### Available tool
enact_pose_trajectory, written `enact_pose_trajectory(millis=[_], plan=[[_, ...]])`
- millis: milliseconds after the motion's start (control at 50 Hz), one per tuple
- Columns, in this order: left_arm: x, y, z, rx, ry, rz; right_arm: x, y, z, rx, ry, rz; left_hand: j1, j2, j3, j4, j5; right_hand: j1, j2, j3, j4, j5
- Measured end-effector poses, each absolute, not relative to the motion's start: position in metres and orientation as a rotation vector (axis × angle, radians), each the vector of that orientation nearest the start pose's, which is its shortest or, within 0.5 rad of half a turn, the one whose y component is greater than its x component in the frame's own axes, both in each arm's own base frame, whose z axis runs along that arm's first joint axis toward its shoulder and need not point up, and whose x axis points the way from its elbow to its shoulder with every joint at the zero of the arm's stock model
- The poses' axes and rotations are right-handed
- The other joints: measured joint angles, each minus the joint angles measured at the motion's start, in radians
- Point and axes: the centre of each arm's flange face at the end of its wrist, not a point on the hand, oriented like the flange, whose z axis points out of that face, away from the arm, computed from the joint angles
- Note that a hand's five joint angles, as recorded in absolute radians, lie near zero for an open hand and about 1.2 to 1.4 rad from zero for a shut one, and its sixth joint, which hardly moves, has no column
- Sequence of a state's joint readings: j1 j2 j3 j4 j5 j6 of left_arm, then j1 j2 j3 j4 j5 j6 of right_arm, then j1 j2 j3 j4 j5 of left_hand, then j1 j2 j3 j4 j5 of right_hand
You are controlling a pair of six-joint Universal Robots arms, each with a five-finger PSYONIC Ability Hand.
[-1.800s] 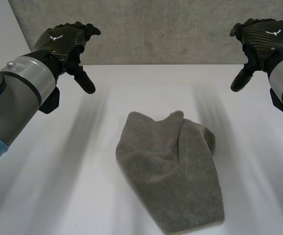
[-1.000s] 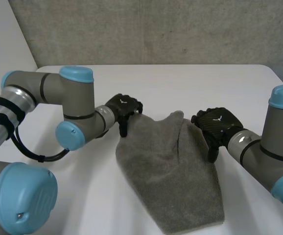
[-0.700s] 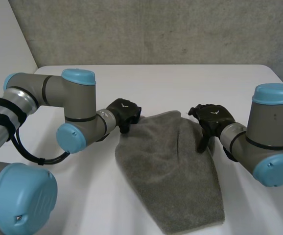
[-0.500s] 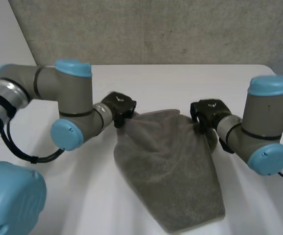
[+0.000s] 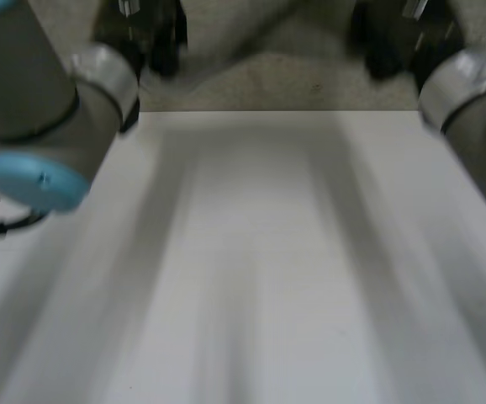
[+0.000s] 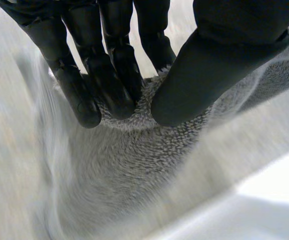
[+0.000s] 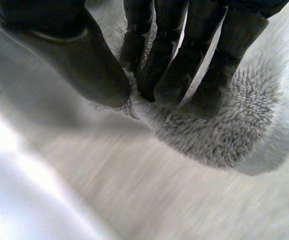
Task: Fold the towel.
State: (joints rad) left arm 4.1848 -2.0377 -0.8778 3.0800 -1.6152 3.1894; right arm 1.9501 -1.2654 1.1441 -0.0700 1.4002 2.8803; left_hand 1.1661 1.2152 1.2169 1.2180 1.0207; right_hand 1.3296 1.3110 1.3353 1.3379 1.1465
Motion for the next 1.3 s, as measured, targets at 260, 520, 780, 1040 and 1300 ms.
enact_pose_trajectory(millis=[260, 520, 780, 1040, 1300], plan=[[-0.275, -0.220, 0.185, 0.764, 2.728, -1.885, 0.254, -0.230, 0.185, -1.625, 2.180, -1.510, 0.000, 0.000, 0.000, 0.000, 0.000, 0.000, 0.009, 0.001, 0.000, 0.003], [-0.250, -0.169, 0.158, 0.884, 2.749, -1.710, 0.223, -0.210, 0.181, -1.738, 2.284, -1.271, 0.000, -0.025, -0.027, -0.028, -0.005, -0.086, -0.069, -0.088, -0.090, -0.077], [-0.251, -0.153, 0.191, 1.068, 2.581, -1.874, 0.223, -0.215, 0.239, -1.480, 2.229, -1.608, -0.900, -0.951, -0.953, -0.951, -0.934, -1.098, -1.064, -1.086, -1.077, -1.086], [-0.276, -0.189, 0.229, 1.065, 2.445, -2.104, 0.245, -0.254, 0.242, -1.122, 2.186, -1.586, -0.822, -0.871, -0.875, -0.878, -0.851, -1.099, -1.064, -1.086, -1.077, -1.086], [-0.310, -0.231, 0.193, 1.116, 2.537, -1.967, 0.263, -0.282, 0.187, -1.151, 2.319, -1.561, -0.833, -0.883, -0.884, -0.884, -0.867, -1.007, -1.004, -1.021, -1.027, -0.990]])
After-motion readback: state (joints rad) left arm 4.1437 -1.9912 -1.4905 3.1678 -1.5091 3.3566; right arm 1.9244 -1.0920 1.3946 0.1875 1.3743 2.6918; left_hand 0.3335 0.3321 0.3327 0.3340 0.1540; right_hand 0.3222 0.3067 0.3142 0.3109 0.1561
